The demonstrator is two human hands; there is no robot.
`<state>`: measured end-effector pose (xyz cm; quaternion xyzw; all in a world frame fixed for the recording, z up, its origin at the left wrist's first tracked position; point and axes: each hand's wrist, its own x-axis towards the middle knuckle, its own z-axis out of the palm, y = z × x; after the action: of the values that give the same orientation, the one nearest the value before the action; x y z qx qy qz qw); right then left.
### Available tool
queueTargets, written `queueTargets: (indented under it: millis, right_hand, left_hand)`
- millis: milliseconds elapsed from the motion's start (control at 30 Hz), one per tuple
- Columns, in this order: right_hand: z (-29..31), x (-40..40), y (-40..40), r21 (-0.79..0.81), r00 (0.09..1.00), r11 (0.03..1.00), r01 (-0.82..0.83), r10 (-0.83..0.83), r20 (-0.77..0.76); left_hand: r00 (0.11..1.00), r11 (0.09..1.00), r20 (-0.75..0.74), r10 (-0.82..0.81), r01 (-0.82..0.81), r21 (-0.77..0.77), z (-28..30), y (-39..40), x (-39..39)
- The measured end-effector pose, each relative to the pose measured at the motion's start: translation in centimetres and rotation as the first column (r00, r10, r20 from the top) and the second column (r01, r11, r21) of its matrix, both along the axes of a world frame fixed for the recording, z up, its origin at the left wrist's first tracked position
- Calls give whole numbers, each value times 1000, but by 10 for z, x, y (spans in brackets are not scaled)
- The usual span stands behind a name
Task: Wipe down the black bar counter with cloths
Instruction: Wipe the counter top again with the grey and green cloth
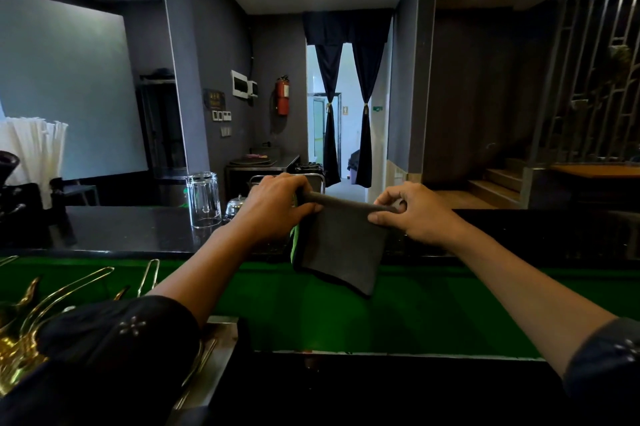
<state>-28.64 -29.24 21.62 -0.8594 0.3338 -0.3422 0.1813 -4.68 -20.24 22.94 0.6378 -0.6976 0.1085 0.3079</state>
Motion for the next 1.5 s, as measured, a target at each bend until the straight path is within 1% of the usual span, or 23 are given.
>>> queueTargets:
  millis: [33,67,133,167,233,267,300,367,433,500,567,633,700,867,1000,1133,1267,1300,1367,1400,1433,1467,1500]
  right_hand:
    - [1,5,-2,54,999,998,-14,11,42]
    - [0,10,-2,130,993,991,-45,29,118]
    - [-5,24,2,279,955,952,-127,41,294]
    - [-10,34,5,339,928,925,-171,35,371]
    - [-24,56,13,434,873,866,-248,6,488]
    - [-32,68,15,462,849,843,-274,-13,528]
    - [-41,80,17,479,829,829,-290,-33,559]
    - [-57,105,18,486,811,830,-276,-70,581]
    - [-69,132,17,468,813,850,-242,-85,575]
    - [-76,160,15,461,823,860,-219,-91,561]
    - [-79,189,11,478,846,854,-204,-91,525]
    - [-78,217,6,490,868,851,-192,-85,488]
    - [-77,241,-1,483,880,859,-171,-87,467]
    - [-70,284,-27,470,914,875,-112,-95,394]
    - [-66,306,-50,371,957,928,25,-129,260]
    - [-66,319,-67,283,970,954,95,-152,187]
    - [-73,329,-79,183,988,976,119,-135,80]
    - [-75,330,-80,166,990,978,128,-136,41]
    - [-81,333,-81,70,985,983,168,-164,-54]
    - [-82,333,-80,-2,982,985,175,-174,-70]
    - [-82,333,-77,-57,986,986,153,-157,-60]
    - [-81,333,-76,-79,993,991,104,-108,-56]
    - [-82,332,-76,-53,997,998,32,-36,-73]
  left_hand:
    - [995,1000,-94,13,-12,4,-1,2,4]
    - [972,1000,-233,-13,17,13,-4,6,5]
    - [857,993,-504,-103,115,-6,-13,13,7]
    - [793,989,-593,-141,140,-48,-19,17,7]
    - [681,979,-704,-201,131,-153,-34,23,9]
    - [660,975,-721,-210,92,-200,-41,23,11]
    - [675,972,-711,-196,38,-232,-48,22,15]
    - [753,963,-646,-127,-62,-261,-61,23,25]
    - [819,956,-574,-18,-153,-249,-69,25,40]
    - [869,949,-481,118,-241,-202,-73,27,63]
    - [893,942,-385,233,-306,-140,-73,28,90]
    - [893,940,-353,281,-330,-85,-69,26,116]
    - [883,939,-363,297,-340,-59,-64,21,139]
    - [880,935,-371,298,-346,-71,-54,-3,186]
    - [895,942,-319,313,-336,-17,-60,-29,214]
    - [899,941,-297,323,-337,3,-69,-47,231]
    - [906,926,-191,377,-369,75,-78,-56,246]
    - [905,915,-134,403,-395,81,-80,-57,248]
    - [884,884,42,465,-466,25,-83,-58,253]
    - [875,881,104,472,-472,-28,-82,-58,254]
    - [884,895,138,446,-445,-42,-80,-57,253]
    - [912,922,148,384,-388,2,-77,-58,253]
    - [944,942,131,302,-317,115,-76,-57,253]
